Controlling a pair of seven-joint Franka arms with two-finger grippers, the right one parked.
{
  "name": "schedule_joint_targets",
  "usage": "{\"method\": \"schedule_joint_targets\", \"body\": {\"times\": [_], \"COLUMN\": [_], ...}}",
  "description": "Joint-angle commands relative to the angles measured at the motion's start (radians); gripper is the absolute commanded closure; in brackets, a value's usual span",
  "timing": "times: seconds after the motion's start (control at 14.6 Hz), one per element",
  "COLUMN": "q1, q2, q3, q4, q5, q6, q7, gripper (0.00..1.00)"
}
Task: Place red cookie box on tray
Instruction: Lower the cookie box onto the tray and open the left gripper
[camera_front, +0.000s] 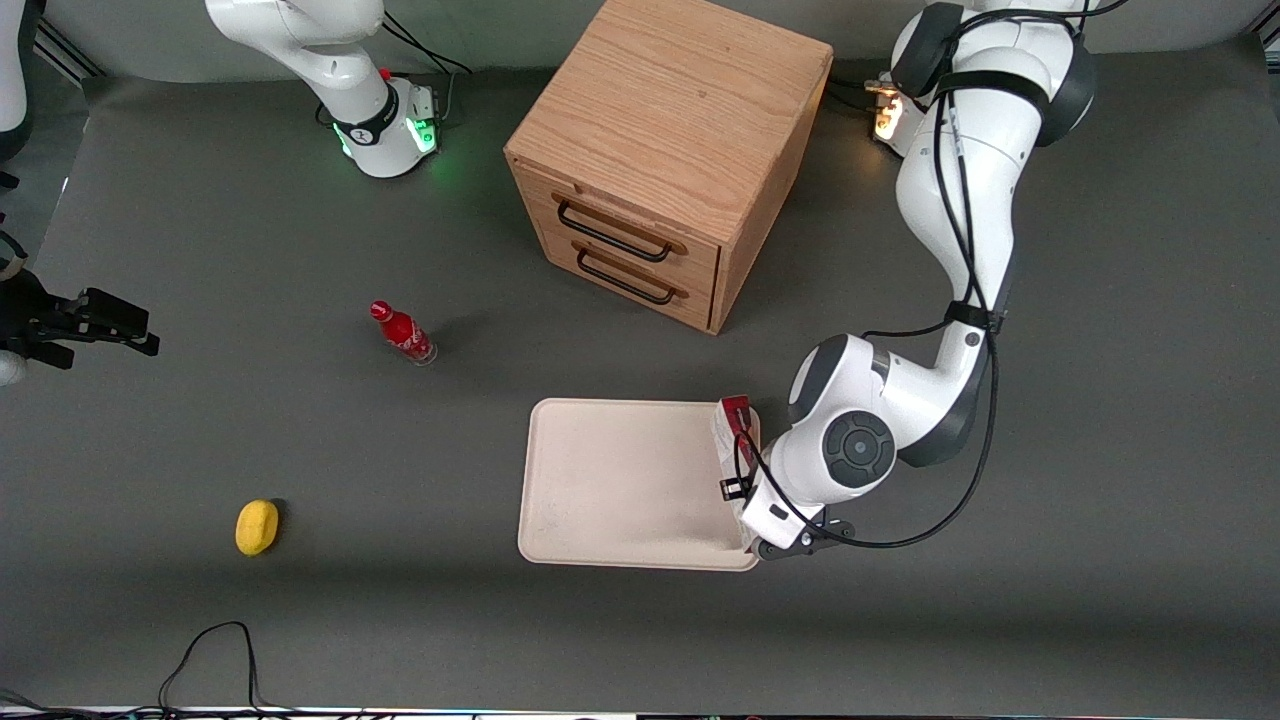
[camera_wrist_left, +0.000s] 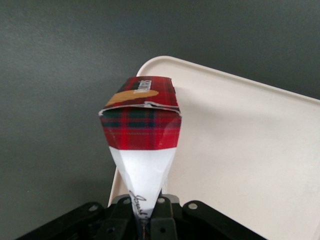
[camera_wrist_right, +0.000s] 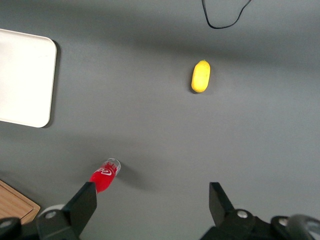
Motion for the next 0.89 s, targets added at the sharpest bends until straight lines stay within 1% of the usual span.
{"method": "schedule_joint_targets", "body": {"times": [0.0, 0.14, 0.21, 0.27, 0.62, 0.69, 0.82], "q1": [-0.027, -0.033, -0.039, -0.044, -0.059, -0.059, -0.059], "q2": [0.027, 0.035, 0.035, 0.036, 0.052, 0.050, 0.052], "q3": [0.011, 0.014, 0.012, 0.011, 0.012, 0.012, 0.012], "q4": [0.048, 0.042, 0.041, 0.036, 0.025, 0.018, 0.007], "q5": [0.001, 0.015, 0.047, 0.058, 0.081, 0.081, 0.083], "q6": [-0.005, 0.000, 0.001, 0.006, 0.024, 0.026, 0.038], "q7": [-0.011, -0.008, 0.004, 0.026, 0.050, 0.050, 0.050], "gripper": [1.00, 1.00, 1.00, 1.00, 1.00, 0.98, 0.41]}}
